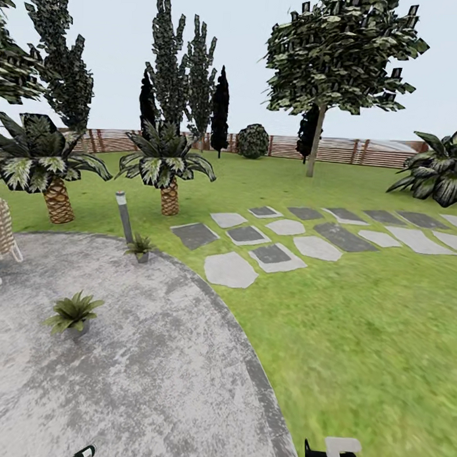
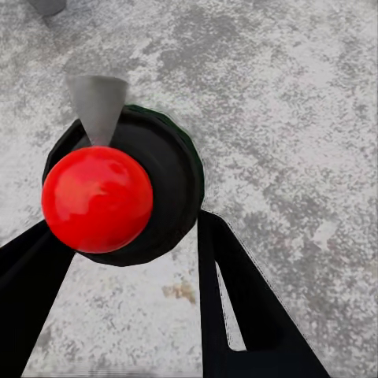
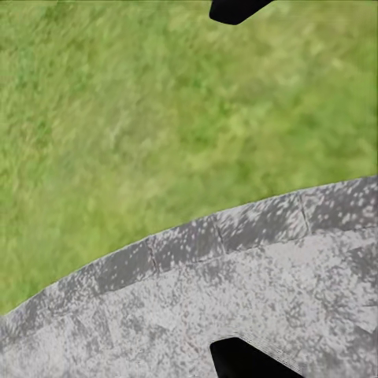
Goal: Pick up the pesticide atomizer in the garden and spray insectifuge to fully cover both potted plants in the garden.
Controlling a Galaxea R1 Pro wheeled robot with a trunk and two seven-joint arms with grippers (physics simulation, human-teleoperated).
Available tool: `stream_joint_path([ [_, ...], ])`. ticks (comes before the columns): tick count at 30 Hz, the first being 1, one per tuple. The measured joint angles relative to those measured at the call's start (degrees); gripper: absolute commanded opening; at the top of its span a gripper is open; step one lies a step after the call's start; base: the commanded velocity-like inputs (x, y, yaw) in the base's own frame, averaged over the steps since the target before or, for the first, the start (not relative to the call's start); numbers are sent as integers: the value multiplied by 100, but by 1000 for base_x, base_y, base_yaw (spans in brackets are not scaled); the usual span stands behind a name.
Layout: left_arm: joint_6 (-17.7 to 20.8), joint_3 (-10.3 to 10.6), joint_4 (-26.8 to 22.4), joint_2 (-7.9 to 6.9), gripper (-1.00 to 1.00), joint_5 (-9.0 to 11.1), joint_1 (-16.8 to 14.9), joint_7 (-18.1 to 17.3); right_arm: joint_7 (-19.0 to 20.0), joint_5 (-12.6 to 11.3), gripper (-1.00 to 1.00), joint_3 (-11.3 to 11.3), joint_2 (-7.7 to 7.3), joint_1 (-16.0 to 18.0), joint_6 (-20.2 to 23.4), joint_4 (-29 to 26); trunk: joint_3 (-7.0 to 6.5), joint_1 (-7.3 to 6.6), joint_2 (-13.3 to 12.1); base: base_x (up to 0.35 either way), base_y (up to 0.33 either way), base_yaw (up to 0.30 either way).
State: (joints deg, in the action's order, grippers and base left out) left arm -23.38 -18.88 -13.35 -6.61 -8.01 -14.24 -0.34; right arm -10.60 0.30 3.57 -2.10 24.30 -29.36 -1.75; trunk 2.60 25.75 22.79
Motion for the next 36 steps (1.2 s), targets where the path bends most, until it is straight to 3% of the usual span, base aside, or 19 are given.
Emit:
stream_joint_path([
  [36, 6, -27, 0, -17, -100, 8, -1, 14, 0, 0, 100, 0, 0, 0, 0, 5, 767, 770, 1407, 0, 0, 276],
])
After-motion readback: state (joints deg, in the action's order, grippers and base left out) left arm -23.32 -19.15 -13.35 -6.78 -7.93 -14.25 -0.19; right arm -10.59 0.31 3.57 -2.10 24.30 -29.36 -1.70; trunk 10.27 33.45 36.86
